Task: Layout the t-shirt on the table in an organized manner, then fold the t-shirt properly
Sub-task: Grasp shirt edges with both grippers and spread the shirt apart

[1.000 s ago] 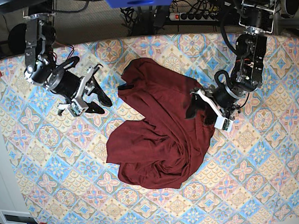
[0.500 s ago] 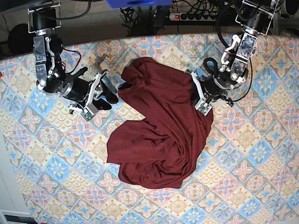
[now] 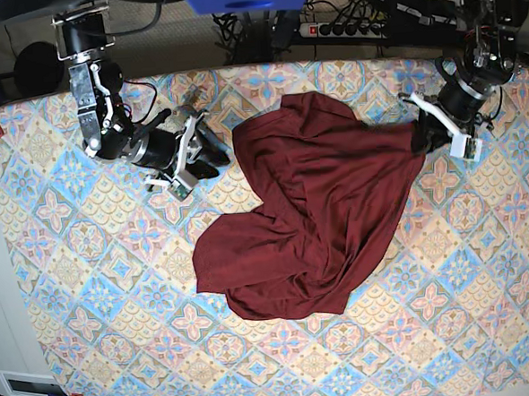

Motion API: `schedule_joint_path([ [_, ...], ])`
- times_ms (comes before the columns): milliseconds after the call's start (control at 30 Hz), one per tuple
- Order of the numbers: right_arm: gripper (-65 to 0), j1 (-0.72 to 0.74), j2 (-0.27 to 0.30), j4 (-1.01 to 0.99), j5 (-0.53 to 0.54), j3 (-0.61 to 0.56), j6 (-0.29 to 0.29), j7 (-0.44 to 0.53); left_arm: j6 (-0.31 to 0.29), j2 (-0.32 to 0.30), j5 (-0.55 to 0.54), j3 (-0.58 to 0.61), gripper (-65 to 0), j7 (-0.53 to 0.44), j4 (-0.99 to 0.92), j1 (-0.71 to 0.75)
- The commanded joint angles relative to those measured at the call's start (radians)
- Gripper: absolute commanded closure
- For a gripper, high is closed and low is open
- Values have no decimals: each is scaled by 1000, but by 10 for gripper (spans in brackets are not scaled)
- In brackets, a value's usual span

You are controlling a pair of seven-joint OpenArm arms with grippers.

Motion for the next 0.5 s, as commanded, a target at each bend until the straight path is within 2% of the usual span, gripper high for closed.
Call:
schedule_joint_path([
  [0,-178,15,10,17,23,-7,3,29,-1,-33,-19,-19,0,-41,19,12],
  [200,-187,17,4,2,0,-55,3,29,-1,-43,12,-65,0,-42,4,106],
  [300,-227,47,-44,-4,-99,-83,3,24,-1,-42,39,-60,0,-42,4,110],
  [367,-255,73,-50,-4,-180,-107,3,24,-1,-23,48,-60,0,-42,4,110],
  [467,-272,79,-93,-3,-255,-150,3,24,-1,0,70,-60,0,-42,4,110],
])
